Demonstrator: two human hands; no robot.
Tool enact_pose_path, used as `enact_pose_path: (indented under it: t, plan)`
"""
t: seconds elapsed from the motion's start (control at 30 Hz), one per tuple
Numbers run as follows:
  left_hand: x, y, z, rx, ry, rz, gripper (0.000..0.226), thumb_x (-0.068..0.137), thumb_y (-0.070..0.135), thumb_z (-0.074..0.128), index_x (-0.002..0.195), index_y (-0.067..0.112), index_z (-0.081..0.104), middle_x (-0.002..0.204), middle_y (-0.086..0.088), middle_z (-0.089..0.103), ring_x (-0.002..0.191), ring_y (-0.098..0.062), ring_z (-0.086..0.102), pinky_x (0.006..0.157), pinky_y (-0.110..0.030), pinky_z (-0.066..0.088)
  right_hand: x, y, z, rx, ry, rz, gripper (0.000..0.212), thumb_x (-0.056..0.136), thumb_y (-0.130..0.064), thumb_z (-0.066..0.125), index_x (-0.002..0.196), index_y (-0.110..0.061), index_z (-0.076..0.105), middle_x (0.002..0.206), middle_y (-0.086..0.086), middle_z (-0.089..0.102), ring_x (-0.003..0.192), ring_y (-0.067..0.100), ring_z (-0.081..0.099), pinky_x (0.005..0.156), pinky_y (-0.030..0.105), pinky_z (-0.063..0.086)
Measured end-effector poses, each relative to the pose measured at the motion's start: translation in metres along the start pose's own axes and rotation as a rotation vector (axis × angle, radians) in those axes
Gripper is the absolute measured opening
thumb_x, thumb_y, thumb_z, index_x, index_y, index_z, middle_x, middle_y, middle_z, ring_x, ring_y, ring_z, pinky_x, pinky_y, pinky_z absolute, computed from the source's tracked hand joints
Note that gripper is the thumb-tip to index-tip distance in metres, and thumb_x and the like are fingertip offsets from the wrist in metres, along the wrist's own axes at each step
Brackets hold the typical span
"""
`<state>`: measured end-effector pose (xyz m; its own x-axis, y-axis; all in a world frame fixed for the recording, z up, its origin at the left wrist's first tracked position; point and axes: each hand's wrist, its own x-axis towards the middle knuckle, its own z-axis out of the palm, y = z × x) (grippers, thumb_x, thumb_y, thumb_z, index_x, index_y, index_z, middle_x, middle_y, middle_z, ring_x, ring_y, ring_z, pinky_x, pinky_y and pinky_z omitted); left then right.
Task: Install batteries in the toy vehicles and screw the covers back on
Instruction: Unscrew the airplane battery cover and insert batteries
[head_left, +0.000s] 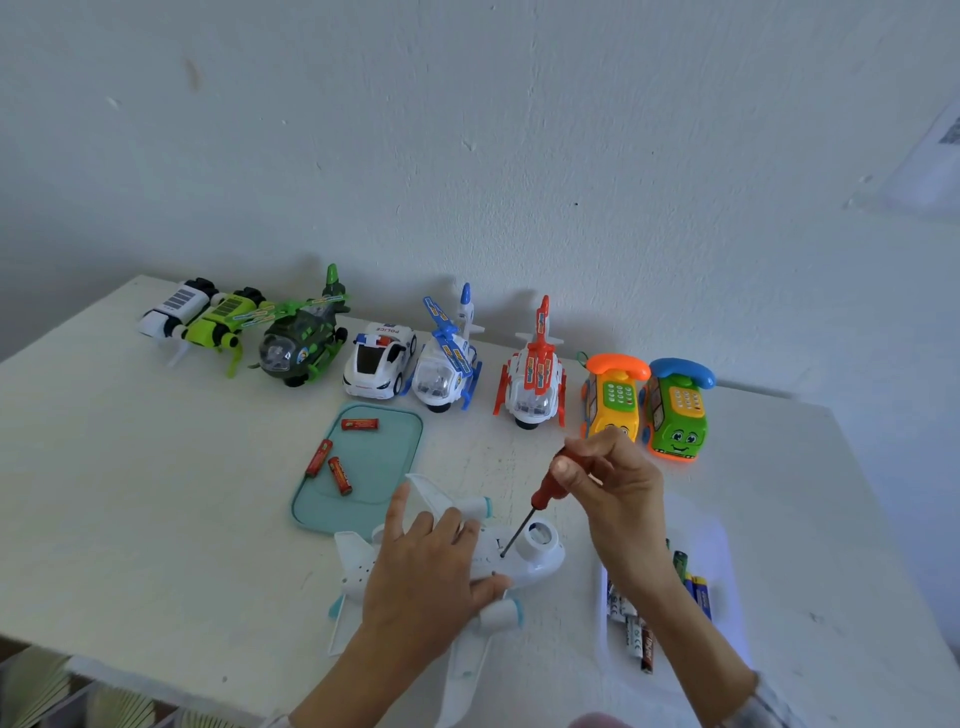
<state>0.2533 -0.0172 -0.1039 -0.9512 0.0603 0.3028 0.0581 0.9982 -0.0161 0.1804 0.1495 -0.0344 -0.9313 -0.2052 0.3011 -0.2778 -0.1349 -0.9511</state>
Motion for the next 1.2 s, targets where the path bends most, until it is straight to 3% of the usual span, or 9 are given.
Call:
enact_pose_path:
  t: [0.23,0.33,0.43,0.63,0.77,0.83,1.03,1.13,1.2]
  plan:
    - [0.0,0.001,0.001,-0.005,0.001,-0.008,0.062,0.077,0.07,0.037,0.084,0.021,0.072,0.074,0.005,0.064,0.061,-0.016,0.061,0.1,-0.049,0.028,-0.002,0.001,-0.004,0.05,-0.076,0.013,0.021,0.088,0.008,0.045,0.09,-0.01,0.055,0.094,0.013,0.065,0.072,0.034,0.066,0.069,0.03,0.054]
    - [0.001,0.001,0.001,-0.004,0.007,-0.011,0.062,0.076,0.071,0.037,0.085,0.021,0.072,0.074,0.005,0.064,0.062,-0.017,0.061,0.1,-0.051,0.034,-0.005,-0.006,-0.003,0.12,-0.068,0.037,0.011,0.082,-0.004,0.066,0.083,-0.015,0.062,0.104,0.017,0.061,0.071,0.028,0.066,0.066,0.027,0.053]
    - [0.002,0.0,0.0,-0.011,0.007,-0.005,0.059,0.075,0.07,0.039,0.084,0.021,0.072,0.073,0.004,0.064,0.061,-0.017,0.061,0.098,-0.049,0.029,-0.01,-0.006,0.004,0.076,-0.017,0.026,0.028,0.072,-0.021,0.081,0.076,-0.008,0.056,0.076,0.006,0.062,0.06,0.027,0.063,0.06,0.032,0.052]
    - [0.002,0.001,-0.003,-0.002,-0.035,-0.021,0.062,0.074,0.07,0.038,0.085,0.02,0.073,0.073,0.005,0.064,0.061,-0.016,0.061,0.1,-0.051,0.035,-0.013,-0.005,0.013,-0.012,-0.012,-0.019,0.013,0.089,0.005,0.051,0.094,-0.004,0.059,0.084,0.014,0.063,0.065,0.035,0.061,0.07,0.029,0.052]
    - [0.003,0.001,-0.005,-0.003,-0.046,-0.023,0.061,0.074,0.071,0.039,0.085,0.022,0.073,0.073,0.006,0.064,0.062,-0.016,0.062,0.1,-0.051,0.034,-0.01,-0.009,0.012,0.004,0.017,0.019,0.009,0.082,-0.017,0.073,0.084,-0.014,0.064,0.097,0.007,0.062,0.071,0.021,0.064,0.066,0.025,0.052]
    - [0.002,0.001,-0.005,0.0,-0.056,-0.016,0.06,0.074,0.071,0.04,0.086,0.022,0.073,0.074,0.006,0.064,0.063,-0.017,0.062,0.099,-0.048,0.027,-0.01,-0.008,0.012,-0.02,0.022,0.025,0.023,0.074,-0.026,0.079,0.078,-0.014,0.06,0.08,0.002,0.063,0.064,0.027,0.064,0.061,0.034,0.053]
    - [0.002,0.003,-0.009,-0.009,-0.113,-0.031,0.062,0.073,0.07,0.037,0.086,0.022,0.074,0.074,0.006,0.066,0.063,-0.016,0.063,0.098,-0.052,0.042,-0.009,-0.007,0.011,-0.06,-0.017,0.006,0.019,0.09,0.011,0.051,0.092,-0.007,0.057,0.086,0.011,0.065,0.067,0.034,0.063,0.069,0.032,0.054]
    - [0.003,0.003,-0.012,-0.008,-0.134,-0.043,0.06,0.073,0.071,0.037,0.084,0.024,0.073,0.074,0.007,0.065,0.063,-0.015,0.063,0.092,-0.053,0.047,-0.009,-0.006,0.008,0.007,-0.024,0.025,0.003,0.087,-0.01,0.063,0.089,-0.012,0.062,0.104,0.008,0.065,0.07,0.037,0.064,0.076,0.039,0.055]
    - [0.003,0.002,-0.013,-0.013,-0.174,-0.057,0.06,0.073,0.072,0.037,0.085,0.025,0.072,0.075,0.008,0.064,0.064,-0.015,0.062,0.093,-0.052,0.046,-0.01,-0.007,0.007,-0.031,0.014,0.042,0.021,0.076,-0.033,0.077,0.082,-0.019,0.062,0.094,0.005,0.064,0.065,0.033,0.064,0.068,0.037,0.055]
